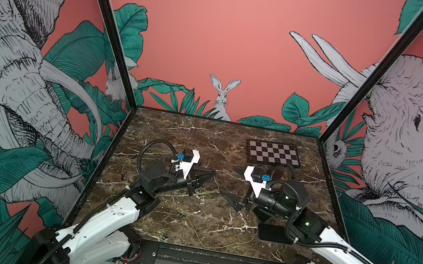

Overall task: Plug wired earphones into phones
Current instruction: Pick up the wired earphone from the center of the board, then pick up the phone at the center of the board.

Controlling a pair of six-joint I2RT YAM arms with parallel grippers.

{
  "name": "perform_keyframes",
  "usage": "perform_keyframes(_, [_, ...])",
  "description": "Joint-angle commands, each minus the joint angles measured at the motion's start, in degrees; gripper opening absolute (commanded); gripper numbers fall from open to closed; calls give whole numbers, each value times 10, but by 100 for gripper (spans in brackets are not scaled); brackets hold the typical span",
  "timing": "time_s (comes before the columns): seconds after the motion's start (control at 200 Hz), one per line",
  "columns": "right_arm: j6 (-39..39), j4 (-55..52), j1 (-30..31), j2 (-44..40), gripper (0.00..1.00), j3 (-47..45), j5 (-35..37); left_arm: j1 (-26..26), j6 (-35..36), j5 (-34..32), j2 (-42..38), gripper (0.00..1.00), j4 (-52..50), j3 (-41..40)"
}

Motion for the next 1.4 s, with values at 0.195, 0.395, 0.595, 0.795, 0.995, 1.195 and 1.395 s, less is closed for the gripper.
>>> perform_keyframes(0.195, [-465,-558,3,23,99,130,154,0,51,-42,23,0,-139,40])
perform_keyframes(0.395, [-613,-641,-25,111,99,106,309,0,50,-48,28,0,-155,46])
perform_keyframes(0.595, [-688,-600,-125,217,98,90,315,0,46,-47,25,0,-167,48])
perform_keyframes(0.795, [-766,-573,-174,324,95,89,345,0,36,-38,16,0,-162,49])
perform_keyframes(0.995, [-793,-551,-193,388,92,100,328,0,33,-38,8,0,-157,44])
perform_keyframes(1.195, [-801,-532,-220,424,92,80,316,0,27,-33,7,0,-149,43])
perform_keyframes(1.395, [-804,-493,-222,450,92,66,320,0,25,-32,9,0,-147,41])
